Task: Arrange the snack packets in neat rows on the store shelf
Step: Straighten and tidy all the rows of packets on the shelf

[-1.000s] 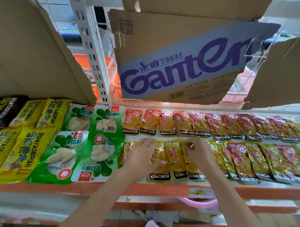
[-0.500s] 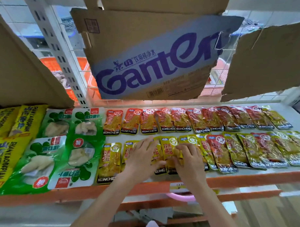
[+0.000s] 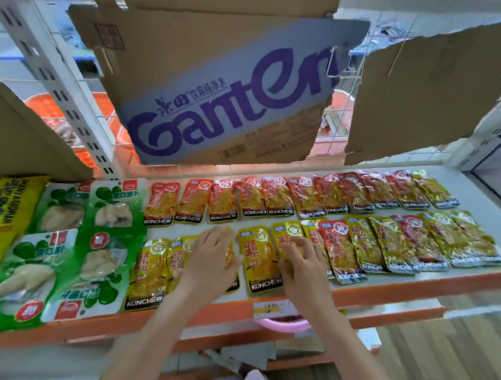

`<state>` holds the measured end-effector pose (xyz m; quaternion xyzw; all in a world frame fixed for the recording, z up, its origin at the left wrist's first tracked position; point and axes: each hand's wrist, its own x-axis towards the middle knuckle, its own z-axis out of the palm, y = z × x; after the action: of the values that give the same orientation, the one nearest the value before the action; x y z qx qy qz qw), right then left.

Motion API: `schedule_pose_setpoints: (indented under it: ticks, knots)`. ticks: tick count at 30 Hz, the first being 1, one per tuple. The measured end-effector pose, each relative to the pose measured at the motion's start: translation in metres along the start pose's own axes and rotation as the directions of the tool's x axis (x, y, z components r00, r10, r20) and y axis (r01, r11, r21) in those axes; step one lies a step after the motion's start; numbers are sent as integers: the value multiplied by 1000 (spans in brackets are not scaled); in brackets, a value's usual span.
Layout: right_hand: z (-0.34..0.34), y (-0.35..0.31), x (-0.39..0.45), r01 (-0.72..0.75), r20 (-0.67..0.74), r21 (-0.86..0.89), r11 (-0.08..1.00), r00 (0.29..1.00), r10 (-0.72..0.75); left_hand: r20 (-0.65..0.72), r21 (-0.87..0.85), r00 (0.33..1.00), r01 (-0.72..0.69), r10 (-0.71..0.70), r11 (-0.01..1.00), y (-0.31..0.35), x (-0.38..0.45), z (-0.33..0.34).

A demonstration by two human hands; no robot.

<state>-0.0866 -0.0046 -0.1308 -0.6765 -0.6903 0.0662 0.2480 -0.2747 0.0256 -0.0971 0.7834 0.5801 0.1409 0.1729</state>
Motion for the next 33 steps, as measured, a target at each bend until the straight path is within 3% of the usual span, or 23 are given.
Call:
schedule_pose_setpoints:
  ticks: [5,11,13,15,18,22,27,33]
  knots:
    - [-10,3,2,0,120,174,985,993,-21,132,27,976,-178,173,984,30,21,23]
    - [-37,34,-2,-220,-132,54,974,965,226,126,29,962,-248,242,968,70,38,49]
    - [-48,50,1,-280,-137,5,960,951,278,131,59,964,-242,233,968,81,40,56]
    - [-58,64,5,-316,-46,3,949,948,316,152,95,966,-227,211,969,89,44,61]
    - [-68,82,17,-261,123,-9,965,958,260,166,134,974,-176,153,975,97,48,66]
    - [-78,101,30,-243,315,-18,970,919,236,138,214,987,-107,78,971,98,46,69]
    - [-85,119,41,-160,381,13,987,914,143,175,247,985,-39,-5,968,100,49,63]
    - [-96,125,42,16,402,-37,999,916,0,37,215,996,68,-78,974,145,50,85]
